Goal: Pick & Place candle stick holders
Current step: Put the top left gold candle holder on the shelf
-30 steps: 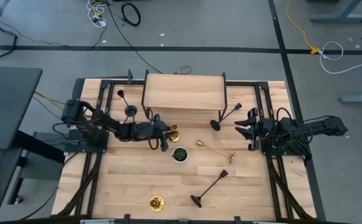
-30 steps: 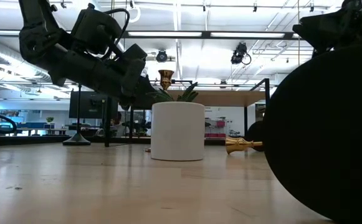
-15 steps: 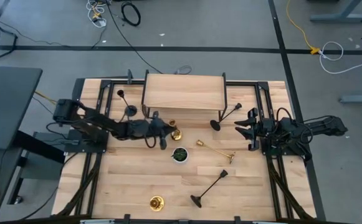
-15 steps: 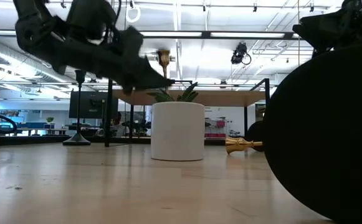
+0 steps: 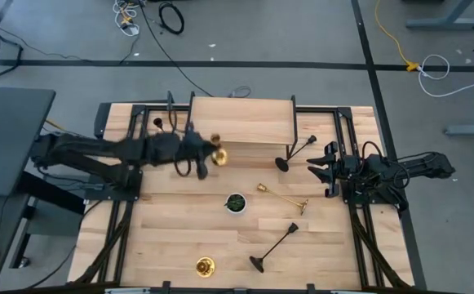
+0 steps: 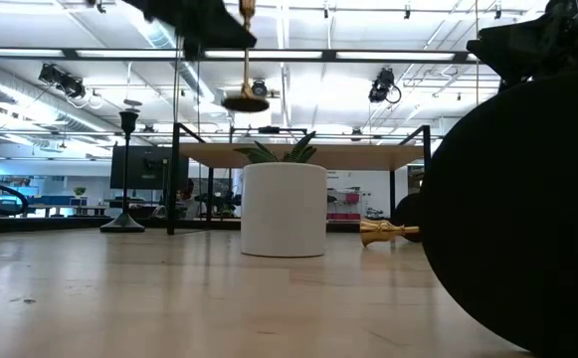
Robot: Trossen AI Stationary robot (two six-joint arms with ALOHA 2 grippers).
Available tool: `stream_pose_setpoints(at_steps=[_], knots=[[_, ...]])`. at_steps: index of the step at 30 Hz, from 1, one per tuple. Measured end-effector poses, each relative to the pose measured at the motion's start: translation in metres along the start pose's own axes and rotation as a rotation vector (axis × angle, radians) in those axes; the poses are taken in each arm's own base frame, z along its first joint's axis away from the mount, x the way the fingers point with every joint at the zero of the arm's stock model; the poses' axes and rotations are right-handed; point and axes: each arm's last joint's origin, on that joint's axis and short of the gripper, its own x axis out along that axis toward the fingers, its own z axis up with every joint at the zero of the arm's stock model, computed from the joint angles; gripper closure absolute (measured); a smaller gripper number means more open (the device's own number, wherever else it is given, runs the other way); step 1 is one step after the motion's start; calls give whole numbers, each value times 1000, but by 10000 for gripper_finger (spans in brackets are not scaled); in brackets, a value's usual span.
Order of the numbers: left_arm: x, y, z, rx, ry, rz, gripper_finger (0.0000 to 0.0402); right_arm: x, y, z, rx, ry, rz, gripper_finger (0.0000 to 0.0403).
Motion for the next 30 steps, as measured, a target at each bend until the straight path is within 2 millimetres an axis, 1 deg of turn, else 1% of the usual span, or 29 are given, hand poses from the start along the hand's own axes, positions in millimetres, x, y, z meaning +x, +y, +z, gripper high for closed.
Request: stream_pose_setpoints(at_steps=[2, 5, 8, 11, 14, 18, 20, 24, 27, 30], knots=[[-4, 12, 25, 51, 30, 70, 386, 0, 0, 0, 0, -1, 0, 300], [-8, 35, 55, 89, 47, 158, 386, 0, 0, 0, 0, -1, 0, 300], [-9, 60, 72, 74, 10, 159, 386, 0, 0, 0, 0, 1, 0, 300], [-6, 86, 77, 61, -47, 131, 386, 0, 0, 0, 0, 1, 0, 300], [12, 108, 73, 33, -65, 109, 386, 0, 0, 0, 0, -1, 0, 300], [49, 133, 61, -1, -101, 64, 386, 0, -1, 0, -6, 0, -21, 300], [68, 143, 56, -22, -75, 44, 386, 0, -1, 0, -6, 1, -26, 300], [101, 159, 57, -34, -53, 27, 386, 0, -1, 0, -7, 1, -26, 300], [125, 165, 58, -34, -29, 2, 386, 0, -1, 0, -21, 1, -26, 300], [144, 169, 57, -24, 13, -6, 386, 0, -1, 0, -22, 2, -26, 300]])
